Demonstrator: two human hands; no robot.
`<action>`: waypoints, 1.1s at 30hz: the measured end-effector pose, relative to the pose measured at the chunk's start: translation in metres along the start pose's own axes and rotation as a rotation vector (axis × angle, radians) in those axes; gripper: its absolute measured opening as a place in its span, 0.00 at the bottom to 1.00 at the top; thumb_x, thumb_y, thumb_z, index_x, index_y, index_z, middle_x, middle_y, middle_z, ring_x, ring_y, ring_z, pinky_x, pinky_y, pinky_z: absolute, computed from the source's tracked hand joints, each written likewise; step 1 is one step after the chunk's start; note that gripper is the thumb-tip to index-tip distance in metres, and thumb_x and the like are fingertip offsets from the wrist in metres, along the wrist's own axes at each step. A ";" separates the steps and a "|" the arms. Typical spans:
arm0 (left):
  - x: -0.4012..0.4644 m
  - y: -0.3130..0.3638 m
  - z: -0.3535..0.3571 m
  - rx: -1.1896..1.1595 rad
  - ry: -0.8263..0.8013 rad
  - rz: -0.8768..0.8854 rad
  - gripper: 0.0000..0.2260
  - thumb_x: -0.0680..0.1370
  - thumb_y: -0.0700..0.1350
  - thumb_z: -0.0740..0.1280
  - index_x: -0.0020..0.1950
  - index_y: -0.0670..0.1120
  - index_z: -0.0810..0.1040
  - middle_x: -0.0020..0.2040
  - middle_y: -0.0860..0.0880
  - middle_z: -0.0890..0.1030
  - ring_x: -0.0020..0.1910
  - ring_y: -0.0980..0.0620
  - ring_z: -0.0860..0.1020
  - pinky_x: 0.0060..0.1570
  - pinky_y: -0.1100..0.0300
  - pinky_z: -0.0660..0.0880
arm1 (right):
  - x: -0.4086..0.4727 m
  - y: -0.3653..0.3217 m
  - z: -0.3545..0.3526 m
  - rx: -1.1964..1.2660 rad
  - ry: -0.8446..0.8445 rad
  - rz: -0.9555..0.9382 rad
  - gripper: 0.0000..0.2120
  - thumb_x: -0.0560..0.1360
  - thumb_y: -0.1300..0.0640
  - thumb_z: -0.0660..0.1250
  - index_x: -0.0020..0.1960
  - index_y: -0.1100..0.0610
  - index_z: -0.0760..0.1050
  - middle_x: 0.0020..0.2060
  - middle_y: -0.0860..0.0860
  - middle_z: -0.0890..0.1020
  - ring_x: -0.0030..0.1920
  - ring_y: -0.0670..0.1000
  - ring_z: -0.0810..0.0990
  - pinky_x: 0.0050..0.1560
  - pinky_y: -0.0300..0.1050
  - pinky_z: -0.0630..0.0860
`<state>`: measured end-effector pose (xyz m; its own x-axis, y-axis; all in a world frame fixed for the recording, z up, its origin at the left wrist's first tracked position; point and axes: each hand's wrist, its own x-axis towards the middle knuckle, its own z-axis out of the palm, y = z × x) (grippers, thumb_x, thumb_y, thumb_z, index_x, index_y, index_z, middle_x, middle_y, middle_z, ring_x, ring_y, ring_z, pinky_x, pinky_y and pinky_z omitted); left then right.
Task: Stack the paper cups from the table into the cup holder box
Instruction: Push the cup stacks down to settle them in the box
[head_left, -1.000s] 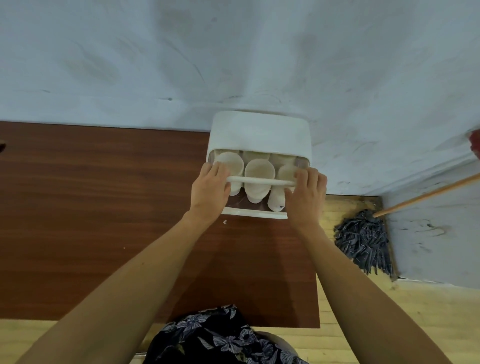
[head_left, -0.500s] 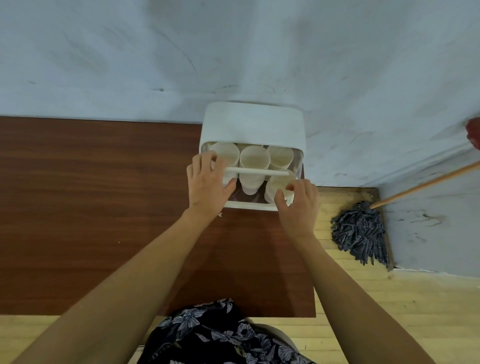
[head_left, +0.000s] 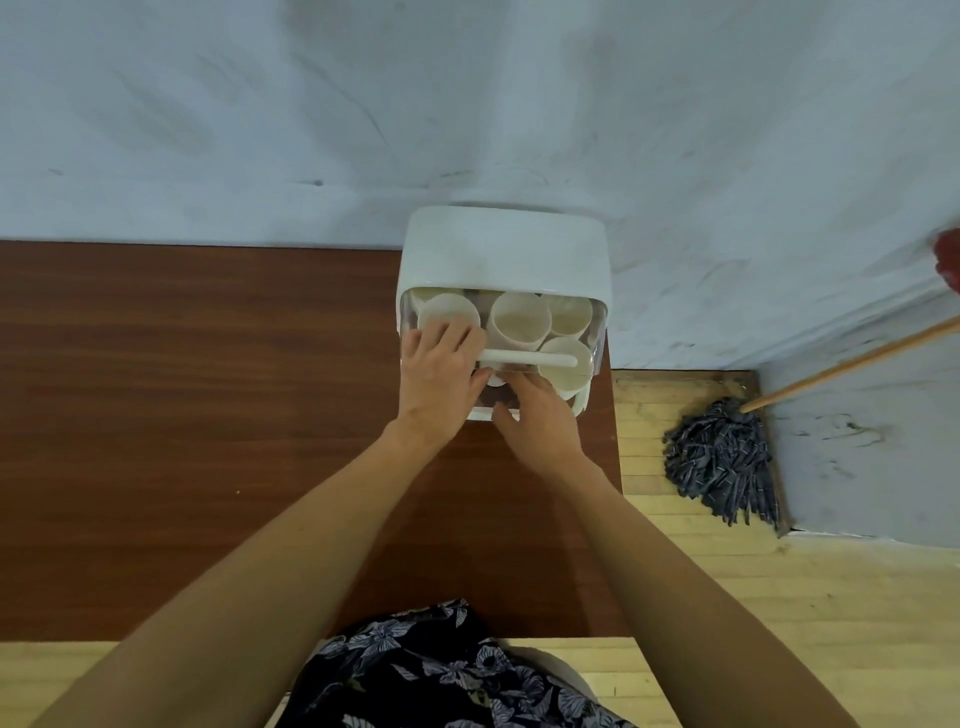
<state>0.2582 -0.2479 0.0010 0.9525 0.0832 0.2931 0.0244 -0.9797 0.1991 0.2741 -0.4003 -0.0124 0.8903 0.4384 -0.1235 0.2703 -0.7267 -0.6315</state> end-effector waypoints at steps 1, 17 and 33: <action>-0.002 0.000 0.001 -0.007 0.000 -0.001 0.14 0.72 0.52 0.73 0.51 0.47 0.75 0.53 0.50 0.77 0.54 0.47 0.73 0.53 0.53 0.67 | -0.005 0.000 -0.001 0.010 0.075 0.055 0.11 0.77 0.54 0.65 0.59 0.51 0.77 0.52 0.46 0.82 0.49 0.47 0.80 0.45 0.43 0.79; 0.001 -0.022 -0.012 -0.057 -0.101 -0.212 0.20 0.66 0.45 0.73 0.56 0.48 0.73 0.59 0.47 0.70 0.61 0.45 0.66 0.57 0.51 0.67 | 0.003 0.023 -0.049 0.470 0.347 0.475 0.21 0.74 0.55 0.68 0.65 0.53 0.67 0.58 0.49 0.73 0.53 0.49 0.75 0.49 0.43 0.74; -0.021 -0.021 0.009 -0.081 0.083 -0.093 0.14 0.69 0.49 0.72 0.49 0.44 0.73 0.49 0.47 0.75 0.46 0.48 0.70 0.44 0.56 0.70 | -0.003 0.015 -0.040 0.464 0.356 0.453 0.35 0.68 0.55 0.76 0.68 0.58 0.62 0.60 0.51 0.67 0.56 0.48 0.70 0.39 0.24 0.70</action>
<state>0.2404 -0.2309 -0.0180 0.9187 0.1915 0.3455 0.0840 -0.9493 0.3028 0.2903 -0.4334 0.0086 0.9642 -0.1067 -0.2426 -0.2641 -0.4630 -0.8461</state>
